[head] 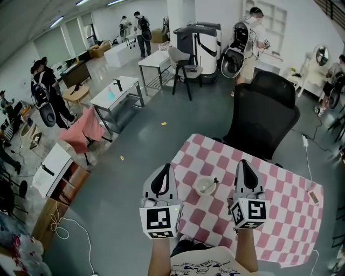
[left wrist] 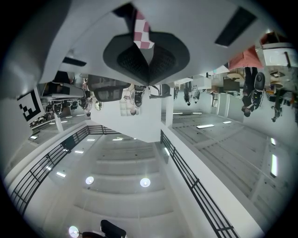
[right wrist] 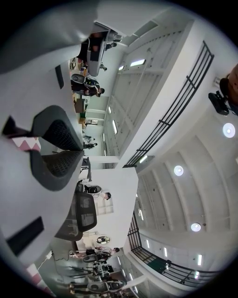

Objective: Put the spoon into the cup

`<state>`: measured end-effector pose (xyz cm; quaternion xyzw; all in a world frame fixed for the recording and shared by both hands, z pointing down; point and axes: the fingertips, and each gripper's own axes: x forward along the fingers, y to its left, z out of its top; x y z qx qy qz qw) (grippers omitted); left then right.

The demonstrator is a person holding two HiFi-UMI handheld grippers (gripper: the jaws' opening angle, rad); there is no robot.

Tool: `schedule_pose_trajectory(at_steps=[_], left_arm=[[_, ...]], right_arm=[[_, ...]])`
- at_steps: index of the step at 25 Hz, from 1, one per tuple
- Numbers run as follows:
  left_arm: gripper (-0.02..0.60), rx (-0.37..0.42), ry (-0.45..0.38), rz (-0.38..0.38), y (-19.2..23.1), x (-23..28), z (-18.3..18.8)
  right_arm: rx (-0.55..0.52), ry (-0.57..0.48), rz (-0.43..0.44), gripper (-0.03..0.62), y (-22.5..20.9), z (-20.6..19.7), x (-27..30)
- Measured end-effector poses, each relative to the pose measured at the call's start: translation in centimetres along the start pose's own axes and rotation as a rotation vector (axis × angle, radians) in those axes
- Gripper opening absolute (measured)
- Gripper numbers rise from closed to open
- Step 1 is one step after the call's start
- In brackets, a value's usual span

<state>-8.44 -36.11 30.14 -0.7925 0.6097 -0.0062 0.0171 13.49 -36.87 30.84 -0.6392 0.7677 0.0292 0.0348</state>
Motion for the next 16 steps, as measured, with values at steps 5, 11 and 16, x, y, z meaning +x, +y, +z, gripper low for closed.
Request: schedule_pose_trajectory(at_steps=[5,11,16], left_arm=[[0.014,0.001,0.003,-0.002,0.01,-0.25,0.02],[0.014,0.007,0.006,-0.012,-0.15,-0.43,-0.11],[0.014,0.014,0.0,-0.017,-0.14,-0.29,0.13]], right_arm=[[-0.003,0.003,0.0,0.012,0.12,0.06,-0.25],[0.0,0.008,-0.007,0.012,-0.01,-0.1,-0.54],[0.003,0.005,-0.011,0.012,-0.12,0.09,-0.42]])
